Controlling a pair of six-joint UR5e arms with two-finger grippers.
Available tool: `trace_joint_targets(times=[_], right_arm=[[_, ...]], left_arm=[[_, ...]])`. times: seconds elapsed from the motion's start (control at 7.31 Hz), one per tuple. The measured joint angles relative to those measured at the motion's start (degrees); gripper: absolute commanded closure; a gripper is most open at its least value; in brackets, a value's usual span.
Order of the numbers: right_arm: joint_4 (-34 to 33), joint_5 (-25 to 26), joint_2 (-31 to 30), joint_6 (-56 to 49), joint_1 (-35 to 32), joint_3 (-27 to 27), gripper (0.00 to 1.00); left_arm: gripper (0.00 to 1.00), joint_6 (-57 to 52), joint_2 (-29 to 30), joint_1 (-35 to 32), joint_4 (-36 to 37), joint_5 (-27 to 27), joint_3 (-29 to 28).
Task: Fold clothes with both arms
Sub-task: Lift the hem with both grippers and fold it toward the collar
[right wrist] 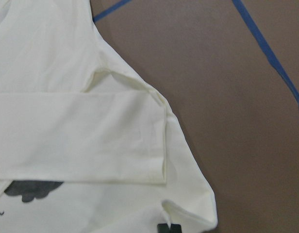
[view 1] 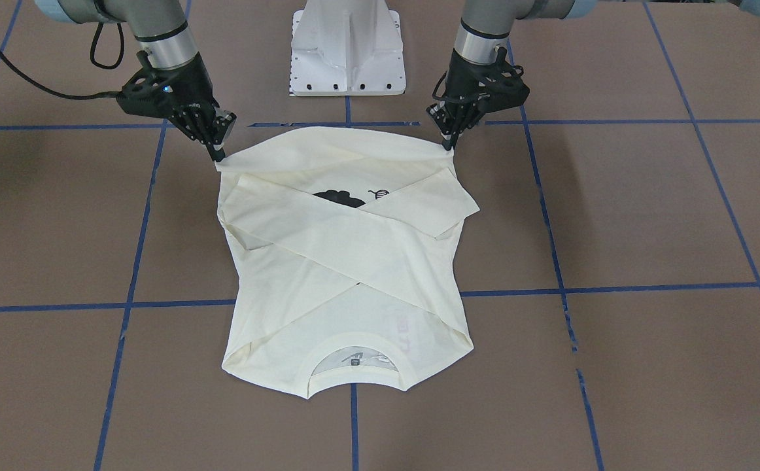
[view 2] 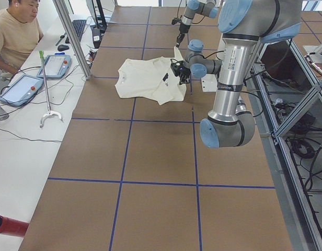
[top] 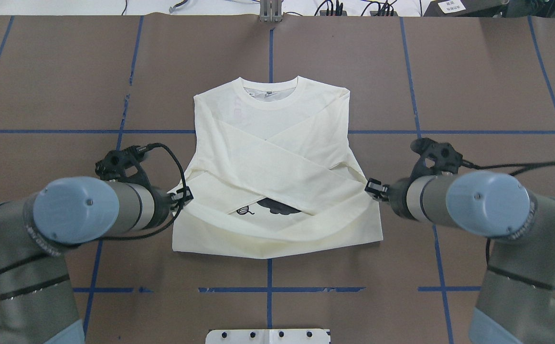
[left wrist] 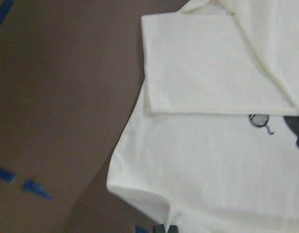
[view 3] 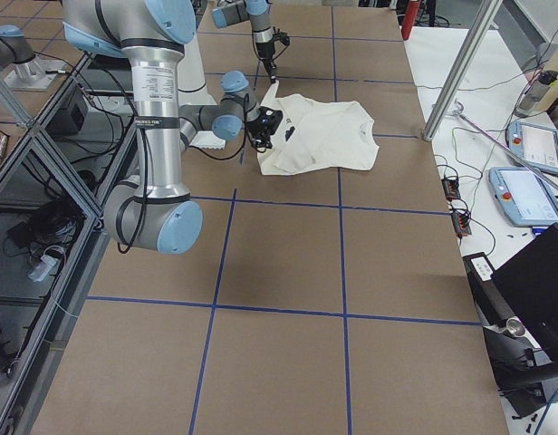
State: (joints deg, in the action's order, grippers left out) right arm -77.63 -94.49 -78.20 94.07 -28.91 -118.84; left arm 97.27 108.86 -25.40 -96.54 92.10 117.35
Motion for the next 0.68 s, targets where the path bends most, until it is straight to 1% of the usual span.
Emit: trace_joint_targets(times=[0.14,0.27,0.41,0.55,0.68], right_arm=[[-0.89,-3.54,4.28,-4.26,-5.31,5.10,1.00],[-1.09,-5.15,7.94,-7.85,-8.78,10.87,1.00],[-0.91,-5.73,10.98,-10.74,-10.76,16.87,1.00],[-0.77,-5.93,13.56,-12.40,-11.96,21.61,1.00],[-0.72,-5.96,16.11,-13.05,-12.61,25.32,1.00]], left_arm=[[1.00,-2.61,1.42,-3.42,-1.66,0.01,-4.14],[1.00,-4.12,3.30,-5.81,-5.15,0.00,-9.50],[1.00,-4.76,5.81,-7.39,-9.24,-0.04,-15.55],[1.00,-4.98,8.33,-8.53,-12.54,-0.09,-21.18],[1.00,-5.06,10.12,-9.58,-14.62,-0.13,-25.21]])
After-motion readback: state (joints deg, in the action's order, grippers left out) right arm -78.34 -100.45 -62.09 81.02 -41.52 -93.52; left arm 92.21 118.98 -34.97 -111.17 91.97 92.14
